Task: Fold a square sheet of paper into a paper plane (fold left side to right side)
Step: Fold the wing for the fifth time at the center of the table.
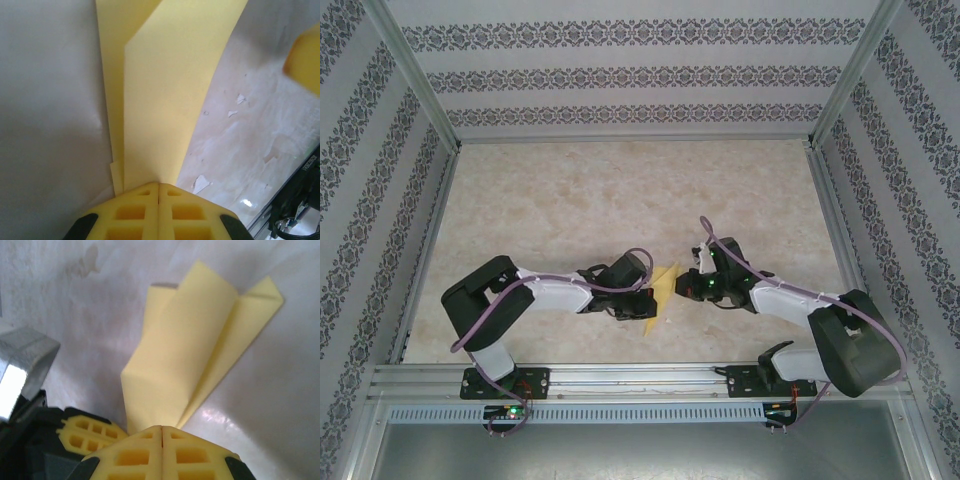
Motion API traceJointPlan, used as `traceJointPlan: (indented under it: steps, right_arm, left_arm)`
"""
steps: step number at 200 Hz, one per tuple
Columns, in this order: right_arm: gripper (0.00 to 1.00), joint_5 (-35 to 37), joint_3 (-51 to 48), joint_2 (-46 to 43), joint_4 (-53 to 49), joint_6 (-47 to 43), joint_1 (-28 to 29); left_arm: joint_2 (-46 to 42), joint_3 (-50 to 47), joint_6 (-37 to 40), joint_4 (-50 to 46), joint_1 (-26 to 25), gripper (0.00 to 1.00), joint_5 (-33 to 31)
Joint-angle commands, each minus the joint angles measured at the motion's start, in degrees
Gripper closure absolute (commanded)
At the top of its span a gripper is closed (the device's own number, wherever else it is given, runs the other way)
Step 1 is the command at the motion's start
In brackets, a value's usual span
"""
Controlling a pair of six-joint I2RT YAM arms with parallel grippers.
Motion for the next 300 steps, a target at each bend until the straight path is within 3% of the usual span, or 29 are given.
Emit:
traceJointPlan:
  steps: [1,50,161,300]
  right_arm:
    - [1.00,-2.1,-1.3,0.5,6.1,2.3,2.2]
    - [1.00,-1.2,0.4,6.1,11.6,5.0,6.0]
    - [1.00,3.3,3.4,13.1,10.2,2.6,7.8]
    - [1.00,2.5,6.3,16.3,6.7,-3.6,-1.7]
  left_arm:
    - [0.5,-3.0,1.4,-10.1,-0.7,1.00,-4.1]
    - [0.5,-2.9,1.7,-10.6,-0.7,1.00,-4.8]
    - [1.6,-1.4,2.7,-15.3,-0.8,1.00,-6.9]
    - [2.6,-3.2,2.4,-17.1,-0.8,1.00,-8.0]
